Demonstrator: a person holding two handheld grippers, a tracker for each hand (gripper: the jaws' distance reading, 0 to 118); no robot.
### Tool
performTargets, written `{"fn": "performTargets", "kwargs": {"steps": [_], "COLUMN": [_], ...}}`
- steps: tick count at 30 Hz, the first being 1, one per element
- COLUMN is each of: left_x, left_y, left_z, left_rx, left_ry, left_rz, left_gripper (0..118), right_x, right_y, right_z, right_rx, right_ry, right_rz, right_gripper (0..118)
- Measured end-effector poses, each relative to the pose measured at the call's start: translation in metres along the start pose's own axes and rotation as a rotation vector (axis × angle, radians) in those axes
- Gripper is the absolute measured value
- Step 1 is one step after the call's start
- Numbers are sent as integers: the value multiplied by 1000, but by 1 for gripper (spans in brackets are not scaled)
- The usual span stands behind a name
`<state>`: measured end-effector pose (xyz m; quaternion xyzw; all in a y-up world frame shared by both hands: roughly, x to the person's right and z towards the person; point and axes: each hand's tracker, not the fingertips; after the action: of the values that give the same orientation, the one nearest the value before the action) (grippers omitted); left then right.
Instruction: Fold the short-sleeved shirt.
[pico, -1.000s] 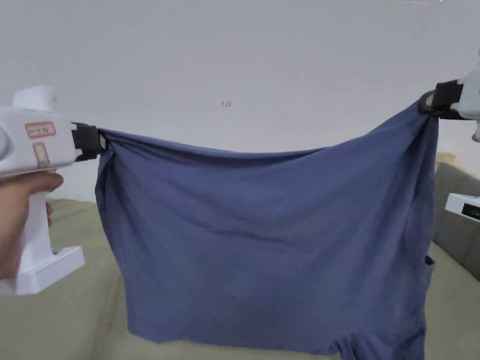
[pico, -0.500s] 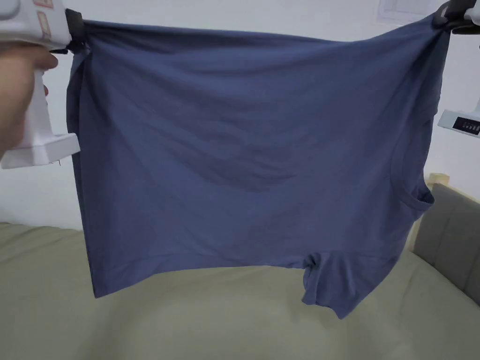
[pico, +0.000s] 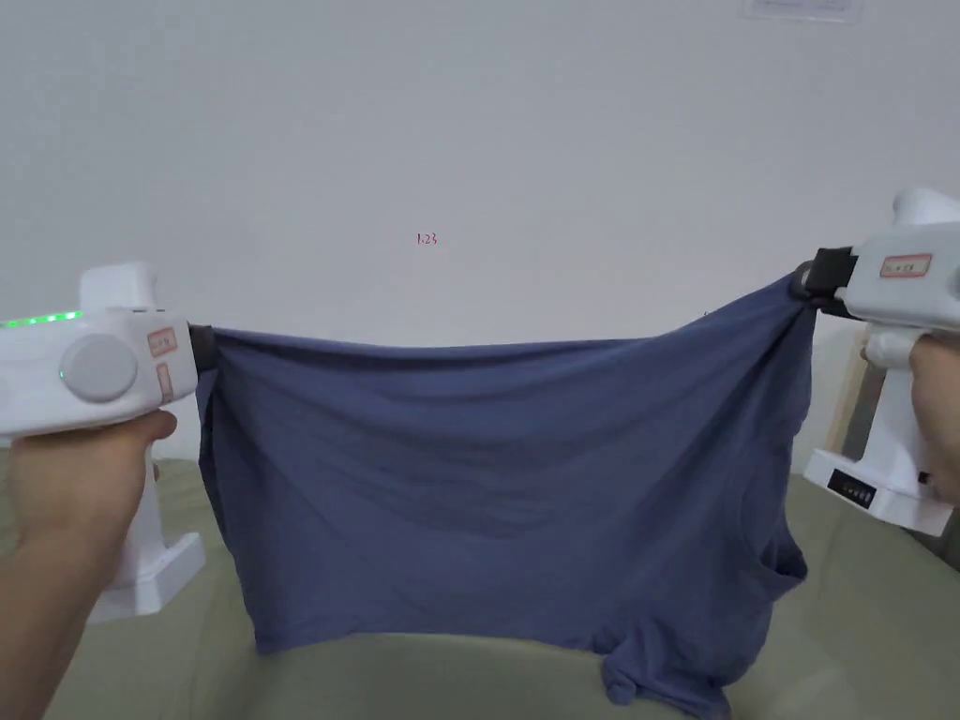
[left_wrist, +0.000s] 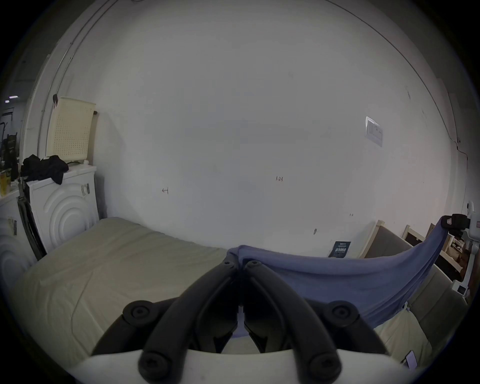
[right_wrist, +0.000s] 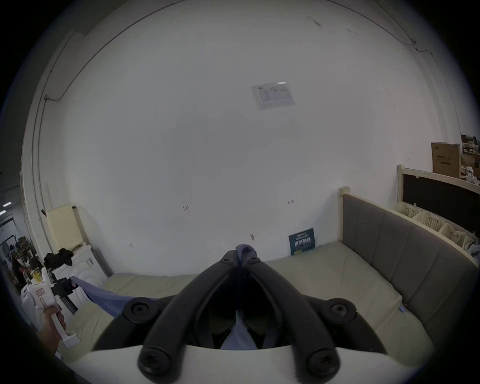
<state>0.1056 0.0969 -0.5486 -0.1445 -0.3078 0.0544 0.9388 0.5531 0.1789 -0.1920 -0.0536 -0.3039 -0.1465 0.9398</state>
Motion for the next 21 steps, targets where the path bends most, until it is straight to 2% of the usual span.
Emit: {"fn": "performTargets", "kwargs": {"steps": [6, 9, 12, 16, 21], "left_x": [0, -2, -7, -24, -58], "left_y": [-14, -31, -61, -116, -214], "left_z": [35, 76, 128, 202, 281], "left_rx": [-25, -52, -71, -114, -209], "left_ry": [-26, -64, -76, -93, -73], "left_rz": [-7, -2, -2, 47, 65], "left_gripper": [0, 0, 0, 0, 0], "right_x": [3, 2, 0, 8, 33], "right_y": [-15, -30, -57, -114, -223], "right_z": [42, 84, 137, 212, 293], "right_rx": [-22, -42, -87, -127, -254], "right_ry": [2, 19, 40, 75, 84], "right_rz": [-5, 0, 45, 53, 45], "right_gripper": [3, 3, 3, 3, 3]}}
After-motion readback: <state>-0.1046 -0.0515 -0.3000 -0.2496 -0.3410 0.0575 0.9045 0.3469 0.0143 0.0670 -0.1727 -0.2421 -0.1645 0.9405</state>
